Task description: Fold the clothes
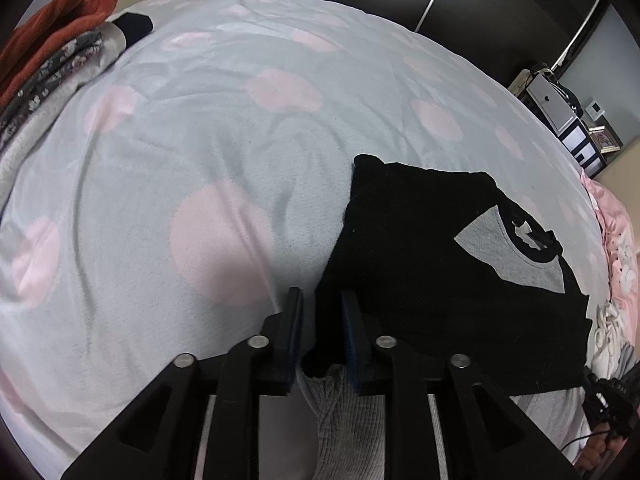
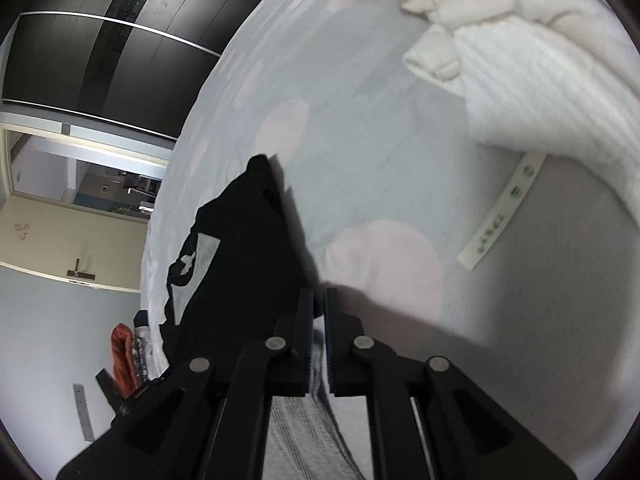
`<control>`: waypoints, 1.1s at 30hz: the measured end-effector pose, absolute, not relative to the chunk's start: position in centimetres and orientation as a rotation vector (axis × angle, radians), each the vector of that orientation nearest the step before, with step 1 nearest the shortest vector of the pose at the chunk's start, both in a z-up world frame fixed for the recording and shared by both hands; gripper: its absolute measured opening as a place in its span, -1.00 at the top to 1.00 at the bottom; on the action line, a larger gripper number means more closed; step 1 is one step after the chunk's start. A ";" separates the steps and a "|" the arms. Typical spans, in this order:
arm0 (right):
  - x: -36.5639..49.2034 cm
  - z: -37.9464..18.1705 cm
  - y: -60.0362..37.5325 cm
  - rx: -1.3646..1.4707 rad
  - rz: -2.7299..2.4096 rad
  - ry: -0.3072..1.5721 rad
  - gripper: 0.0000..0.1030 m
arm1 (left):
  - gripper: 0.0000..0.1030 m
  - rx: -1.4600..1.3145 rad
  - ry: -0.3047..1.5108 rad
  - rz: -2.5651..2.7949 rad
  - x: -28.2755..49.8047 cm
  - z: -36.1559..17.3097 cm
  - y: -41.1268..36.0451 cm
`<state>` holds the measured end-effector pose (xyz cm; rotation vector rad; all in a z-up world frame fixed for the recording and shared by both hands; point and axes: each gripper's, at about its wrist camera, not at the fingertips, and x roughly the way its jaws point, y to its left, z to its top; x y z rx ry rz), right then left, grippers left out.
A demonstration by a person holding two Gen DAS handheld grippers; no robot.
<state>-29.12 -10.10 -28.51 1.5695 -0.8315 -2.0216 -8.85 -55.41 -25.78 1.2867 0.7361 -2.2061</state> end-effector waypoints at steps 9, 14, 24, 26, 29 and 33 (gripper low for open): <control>-24.8 -27.0 -9.9 1.638 -2.091 -0.627 0.56 | 0.36 1.367 0.749 -2.209 -5.7 -23.7 -53.2; -20.5 -26.3 -10.3 1.682 -2.097 -0.457 0.32 | 0.36 1.532 0.641 -2.125 -2.2 -24.5 -50.6; -12.5 -26.3 -8.1 1.783 -2.094 -0.309 0.28 | 0.36 1.682 0.638 -2.046 3.9 -24.1 -47.3; -11.3 -26.2 -7.9 1.799 -2.122 -0.250 0.28 | 0.36 1.728 0.620 -2.029 4.5 -24.4 -46.6; -10.5 -26.5 -7.5 1.825 -2.129 -0.211 0.28 | 0.36 1.802 0.603 -1.995 5.1 -25.4 -45.7; -9.9 -26.9 -7.2 1.857 -2.113 -0.204 0.28 | 0.36 1.903 0.573 -1.939 5.3 -26.8 -44.8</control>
